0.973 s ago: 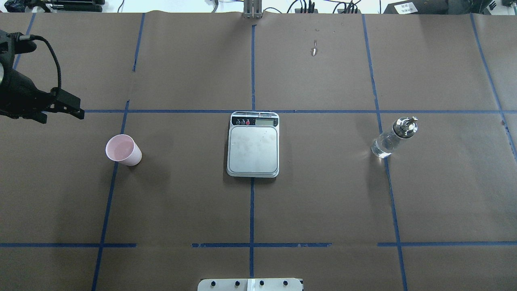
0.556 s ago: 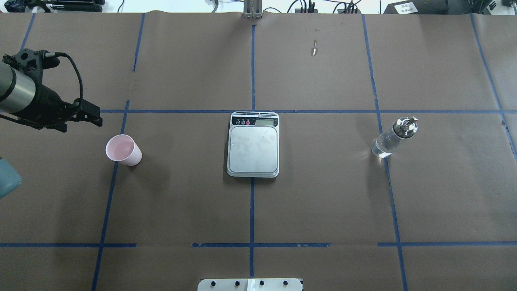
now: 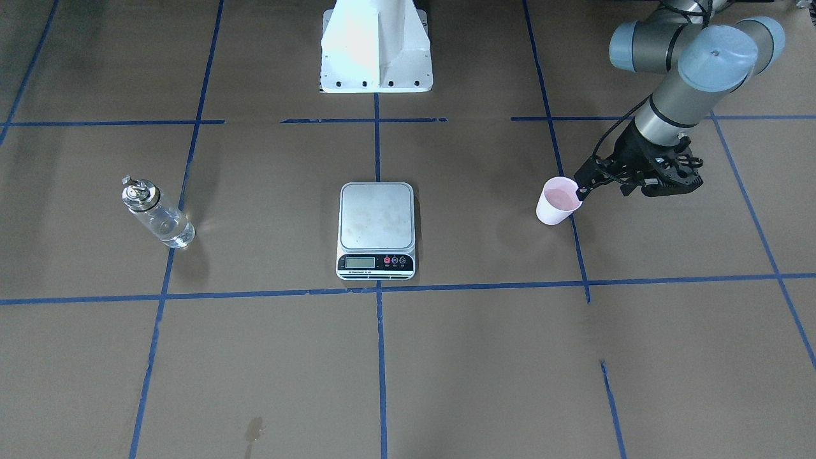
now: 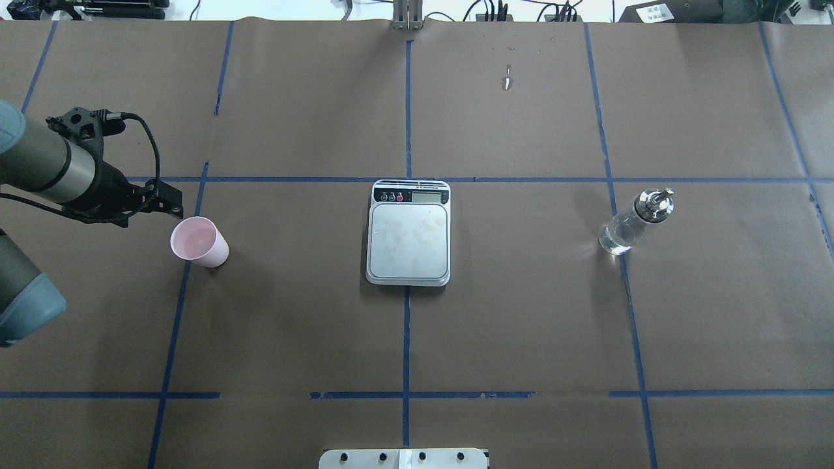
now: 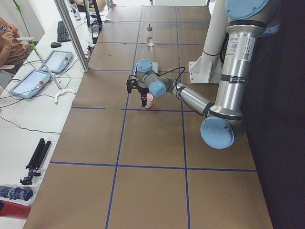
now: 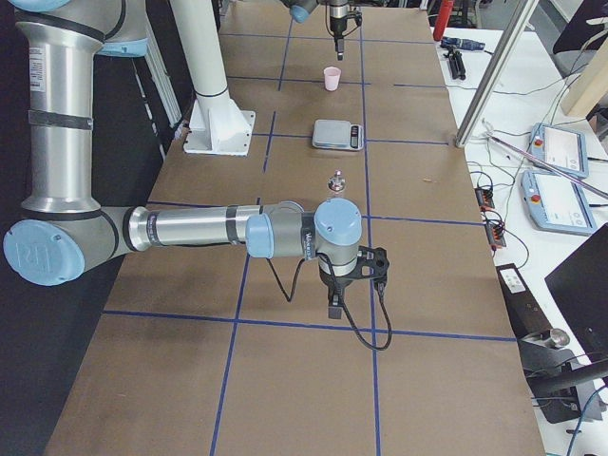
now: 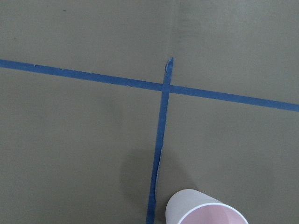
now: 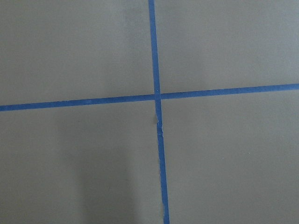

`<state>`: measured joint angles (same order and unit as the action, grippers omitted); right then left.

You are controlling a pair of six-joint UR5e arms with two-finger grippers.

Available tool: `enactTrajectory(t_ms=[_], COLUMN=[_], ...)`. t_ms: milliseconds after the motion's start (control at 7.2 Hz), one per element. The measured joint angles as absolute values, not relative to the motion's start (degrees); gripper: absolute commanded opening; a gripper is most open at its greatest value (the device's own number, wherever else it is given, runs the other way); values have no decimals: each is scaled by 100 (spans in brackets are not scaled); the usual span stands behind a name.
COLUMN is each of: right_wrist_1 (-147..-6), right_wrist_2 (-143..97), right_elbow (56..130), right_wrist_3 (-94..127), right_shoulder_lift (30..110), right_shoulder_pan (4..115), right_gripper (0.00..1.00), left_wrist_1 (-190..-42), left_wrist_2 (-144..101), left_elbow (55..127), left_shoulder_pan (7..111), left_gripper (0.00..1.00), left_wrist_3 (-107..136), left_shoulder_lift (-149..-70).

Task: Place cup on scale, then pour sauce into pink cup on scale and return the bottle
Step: 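Move the left gripper down toward the pink paper cup, then close the left gripper around the pink cup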

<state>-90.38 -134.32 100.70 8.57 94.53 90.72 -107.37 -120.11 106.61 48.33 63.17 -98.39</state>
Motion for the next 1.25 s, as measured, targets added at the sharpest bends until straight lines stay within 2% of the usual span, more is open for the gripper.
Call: enactTrajectory(t_ms=[556,1251], right_wrist_1=[-9037,-9044], right_wrist_2=[-13447,-13440], right_elbow=[10069,10035], right_wrist_3=[913,914], right_shoulder_lift=[9434,9381], right_shoulder_pan=[9070,9070], right_gripper=[100,100], left_wrist_1=[-10749,-10741], left_wrist_2=[-11920,-11918], left_elbow=[10545,10371], left_shoulder_pan=[4483,4399], left_gripper=[98,62], left_wrist_3=[6327,6311], left_shoulder_lift=[-9869,-9974])
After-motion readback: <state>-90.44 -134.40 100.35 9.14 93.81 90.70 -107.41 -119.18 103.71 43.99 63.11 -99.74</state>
